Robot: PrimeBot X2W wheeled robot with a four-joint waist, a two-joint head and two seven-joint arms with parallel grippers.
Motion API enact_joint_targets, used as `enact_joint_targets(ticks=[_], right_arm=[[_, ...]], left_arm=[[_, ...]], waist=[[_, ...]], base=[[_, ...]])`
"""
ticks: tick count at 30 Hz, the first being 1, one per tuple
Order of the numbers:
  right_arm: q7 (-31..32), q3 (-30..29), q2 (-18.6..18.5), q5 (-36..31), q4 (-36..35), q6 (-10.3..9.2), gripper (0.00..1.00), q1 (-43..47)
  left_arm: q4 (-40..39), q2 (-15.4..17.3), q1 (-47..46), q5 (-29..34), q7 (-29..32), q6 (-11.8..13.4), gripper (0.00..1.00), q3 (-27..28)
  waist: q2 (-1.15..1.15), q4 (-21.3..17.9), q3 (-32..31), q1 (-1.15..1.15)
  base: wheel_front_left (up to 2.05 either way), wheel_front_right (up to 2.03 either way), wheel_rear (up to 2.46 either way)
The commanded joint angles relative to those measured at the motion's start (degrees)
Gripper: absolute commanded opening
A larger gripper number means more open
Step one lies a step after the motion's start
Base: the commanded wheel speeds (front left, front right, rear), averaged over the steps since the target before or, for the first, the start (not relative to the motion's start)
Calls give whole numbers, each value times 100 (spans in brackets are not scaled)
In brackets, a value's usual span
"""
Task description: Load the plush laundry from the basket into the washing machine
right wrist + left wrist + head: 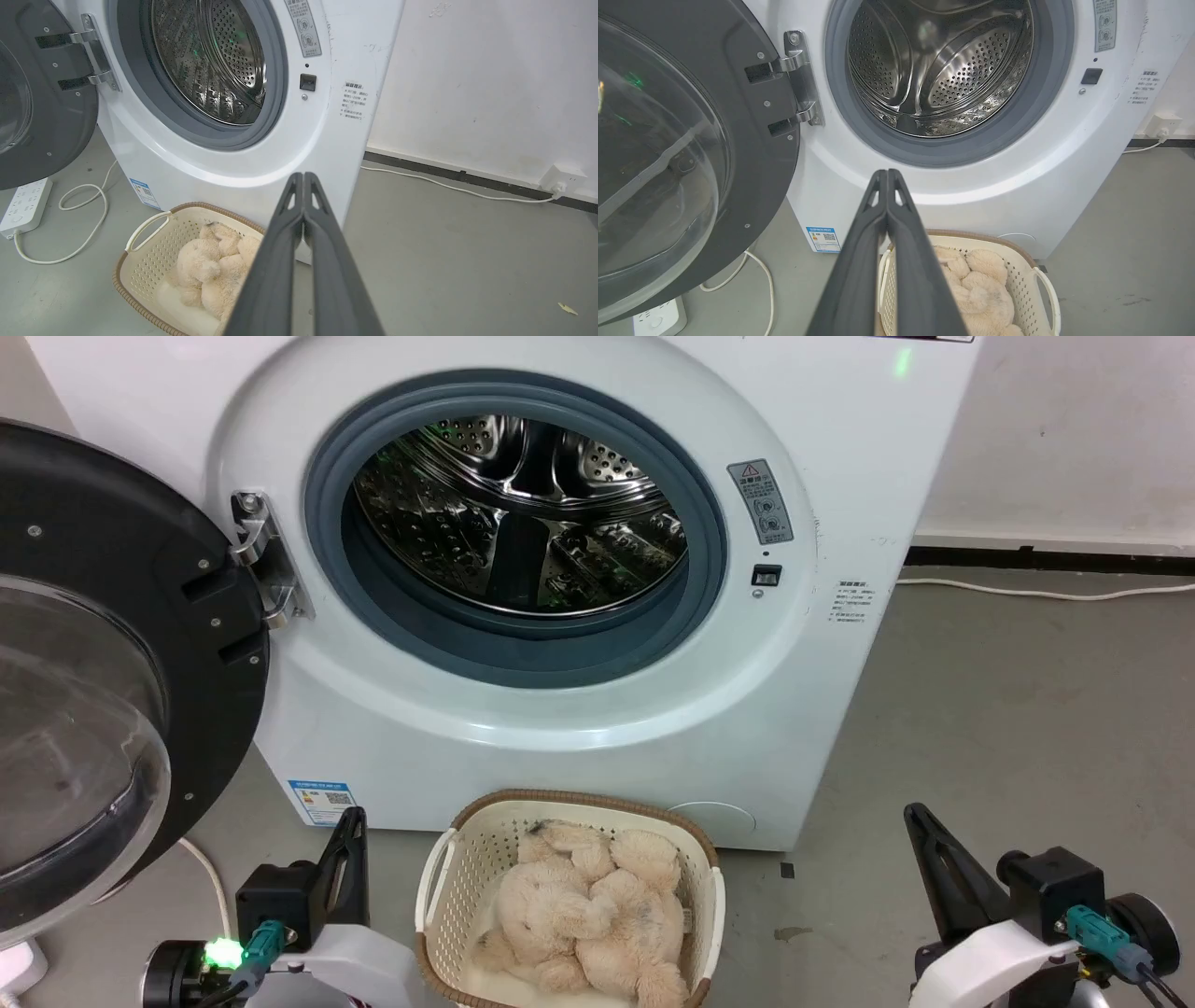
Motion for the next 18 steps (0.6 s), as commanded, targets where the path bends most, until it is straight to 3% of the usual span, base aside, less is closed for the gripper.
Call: enact_joint_targets(ticks=[1,18], right_arm=[[8,-13,-1,-43,-27,-4,0,-66],[8,-13,-1,-43,-27,-4,0,-66]], left_arm=[[-26,0,-85,50,-1,-31,0,2],[-26,0,-85,50,-1,-31,0,2]], waist=[[0,0,0,0],[0,0,0,0]], base=[[0,0,0],[0,0,0]])
